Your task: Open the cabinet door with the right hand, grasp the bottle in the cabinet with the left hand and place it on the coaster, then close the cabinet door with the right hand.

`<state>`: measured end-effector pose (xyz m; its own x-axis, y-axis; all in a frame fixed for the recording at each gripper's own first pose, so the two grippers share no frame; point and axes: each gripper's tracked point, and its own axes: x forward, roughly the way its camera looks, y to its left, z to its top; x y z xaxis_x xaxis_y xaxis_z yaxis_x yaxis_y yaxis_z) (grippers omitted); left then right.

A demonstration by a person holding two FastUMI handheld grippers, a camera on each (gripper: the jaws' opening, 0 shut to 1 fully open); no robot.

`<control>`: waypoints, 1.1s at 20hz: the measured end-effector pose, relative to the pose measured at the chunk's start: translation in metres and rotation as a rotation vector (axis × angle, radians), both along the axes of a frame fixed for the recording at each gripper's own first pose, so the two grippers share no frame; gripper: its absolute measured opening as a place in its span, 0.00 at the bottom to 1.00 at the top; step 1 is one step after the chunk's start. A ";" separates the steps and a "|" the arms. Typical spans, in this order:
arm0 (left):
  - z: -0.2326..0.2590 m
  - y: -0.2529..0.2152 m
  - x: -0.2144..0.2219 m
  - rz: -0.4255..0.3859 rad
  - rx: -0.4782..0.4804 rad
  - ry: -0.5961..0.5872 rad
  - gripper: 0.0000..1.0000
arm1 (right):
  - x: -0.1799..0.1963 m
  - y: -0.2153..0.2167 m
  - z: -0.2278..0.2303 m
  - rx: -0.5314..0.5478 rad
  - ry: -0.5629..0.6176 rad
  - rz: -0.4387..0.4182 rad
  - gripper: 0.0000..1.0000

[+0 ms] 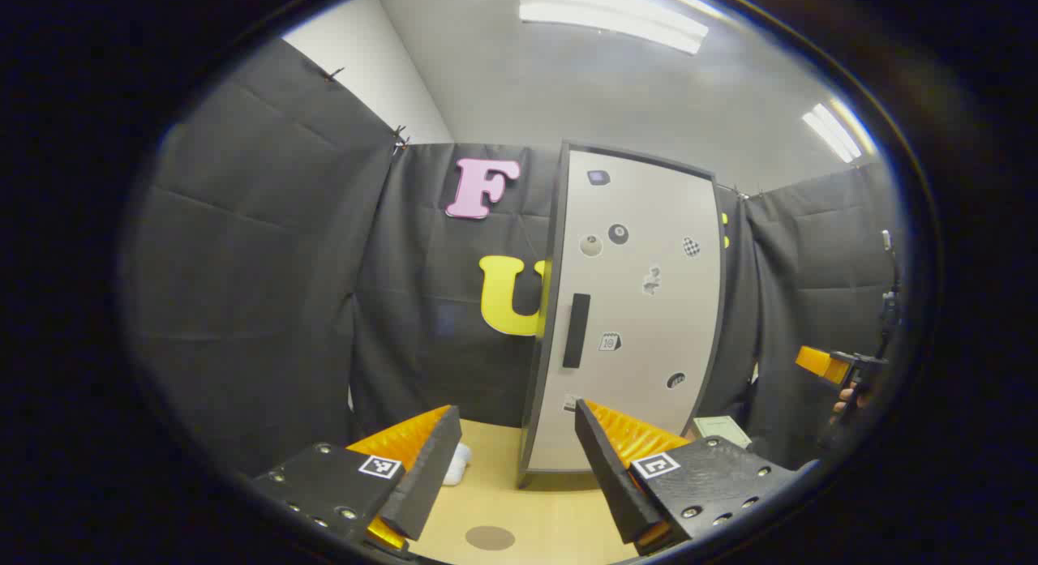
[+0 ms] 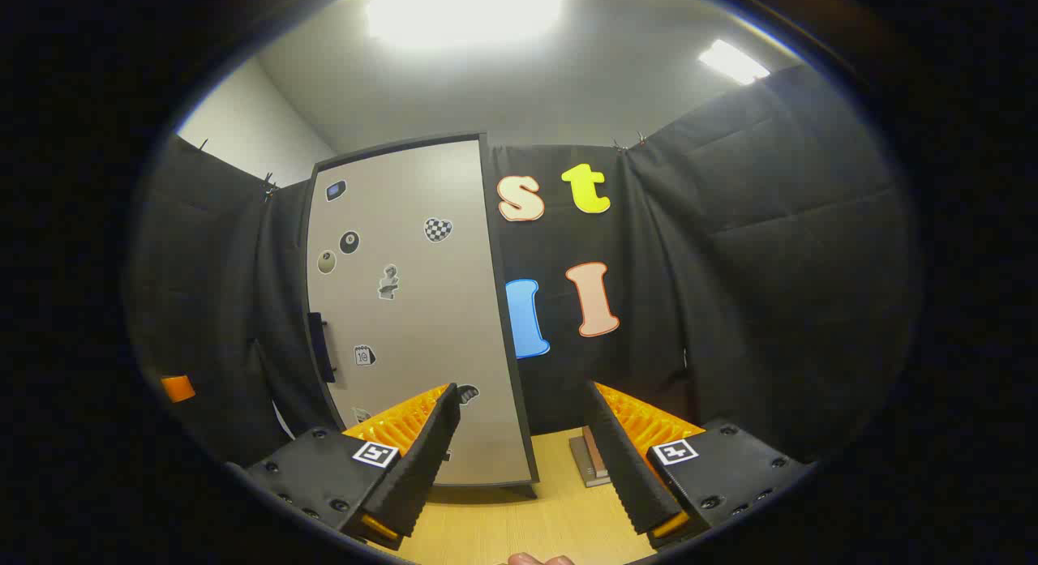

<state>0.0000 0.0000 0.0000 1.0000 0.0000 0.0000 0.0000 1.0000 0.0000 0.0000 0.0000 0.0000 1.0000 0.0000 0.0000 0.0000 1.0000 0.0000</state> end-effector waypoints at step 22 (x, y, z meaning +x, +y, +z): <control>-0.041 -0.037 0.029 0.076 -0.004 0.092 0.85 | 0.048 -0.007 -0.040 0.012 0.127 0.105 0.98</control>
